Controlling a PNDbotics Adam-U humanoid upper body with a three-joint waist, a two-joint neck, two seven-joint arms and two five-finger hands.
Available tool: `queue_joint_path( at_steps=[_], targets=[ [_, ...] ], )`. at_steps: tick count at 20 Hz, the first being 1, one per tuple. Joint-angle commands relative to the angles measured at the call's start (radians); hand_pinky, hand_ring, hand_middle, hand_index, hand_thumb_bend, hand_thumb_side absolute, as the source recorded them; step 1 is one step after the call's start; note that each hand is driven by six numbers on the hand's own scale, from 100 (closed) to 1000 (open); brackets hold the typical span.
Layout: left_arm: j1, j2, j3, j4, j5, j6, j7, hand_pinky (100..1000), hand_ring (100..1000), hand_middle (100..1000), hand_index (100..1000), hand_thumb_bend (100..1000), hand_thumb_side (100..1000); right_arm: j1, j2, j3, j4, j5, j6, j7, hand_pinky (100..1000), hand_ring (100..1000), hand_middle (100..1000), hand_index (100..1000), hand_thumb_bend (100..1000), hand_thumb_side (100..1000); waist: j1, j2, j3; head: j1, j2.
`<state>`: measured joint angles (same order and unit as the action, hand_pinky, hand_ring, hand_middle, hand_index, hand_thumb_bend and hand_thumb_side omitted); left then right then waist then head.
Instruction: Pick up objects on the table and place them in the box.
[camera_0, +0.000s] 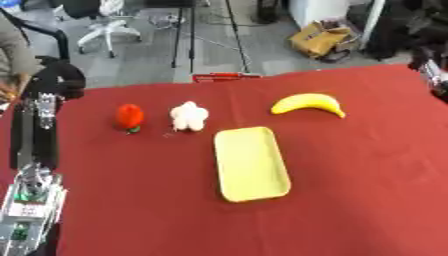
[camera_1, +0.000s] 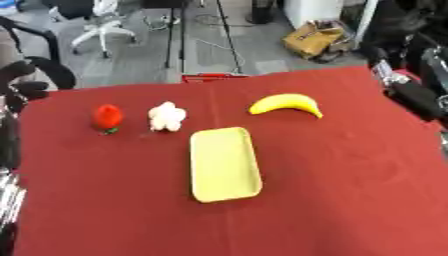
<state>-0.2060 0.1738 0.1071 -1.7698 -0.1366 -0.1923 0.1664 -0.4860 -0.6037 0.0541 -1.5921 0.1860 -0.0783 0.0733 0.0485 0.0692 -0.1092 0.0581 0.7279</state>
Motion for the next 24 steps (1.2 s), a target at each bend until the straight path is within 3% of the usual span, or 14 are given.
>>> queue_joint_path(
  at_steps=[1, 6, 10, 17, 22, 23, 24],
  targets=[
    [-0.019, 0.016, -0.005, -0.016, 0.002, -0.002, -0.007, 687, 666, 740, 826, 512, 928, -0.052, -0.076, 0.016, 0.041, 0.036, -0.02, 0.04, 703, 673, 785, 912, 269, 590, -0.006, -0.003, 0.004, -0.013, -0.014],
    [-0.036, 0.022, -0.014, -0.028, 0.006, -0.004, -0.015, 688, 666, 741, 827, 513, 926, -0.176, -0.149, 0.061, 0.202, 0.149, -0.083, 0.141, 726, 711, 804, 927, 295, 582, -0.001, 0.017, 0.029, -0.036, -0.035],
    [-0.055, 0.024, -0.023, -0.056, 0.006, -0.005, -0.023, 688, 668, 742, 827, 514, 924, -0.276, -0.163, 0.064, 0.33, 0.263, -0.13, 0.194, 756, 751, 822, 934, 324, 578, 0.0, 0.042, 0.054, -0.059, -0.06],
    [-0.078, 0.026, -0.03, -0.089, 0.007, 0.0, -0.031, 688, 668, 742, 827, 516, 924, -0.409, -0.125, 0.049, 0.514, 0.504, -0.19, 0.223, 813, 827, 848, 939, 344, 569, -0.003, 0.08, 0.104, -0.11, -0.107],
    [-0.089, 0.026, -0.037, -0.097, 0.01, 0.002, -0.039, 688, 668, 742, 827, 516, 924, -0.467, -0.082, 0.021, 0.638, 0.662, -0.187, 0.195, 830, 850, 864, 937, 345, 567, 0.0, 0.095, 0.143, -0.16, -0.133],
    [-0.091, 0.026, -0.039, -0.098, 0.011, 0.003, -0.04, 688, 668, 742, 827, 516, 924, -0.476, -0.074, 0.016, 0.663, 0.69, -0.184, 0.186, 831, 853, 867, 937, 377, 527, 0.0, 0.096, 0.151, -0.171, -0.137],
    [-0.093, 0.025, -0.04, -0.099, 0.01, 0.003, -0.041, 688, 668, 742, 827, 516, 924, -0.482, -0.067, 0.011, 0.683, 0.712, -0.184, 0.177, 831, 853, 868, 937, 347, 566, 0.001, 0.098, 0.157, -0.18, -0.141]
  ],
)
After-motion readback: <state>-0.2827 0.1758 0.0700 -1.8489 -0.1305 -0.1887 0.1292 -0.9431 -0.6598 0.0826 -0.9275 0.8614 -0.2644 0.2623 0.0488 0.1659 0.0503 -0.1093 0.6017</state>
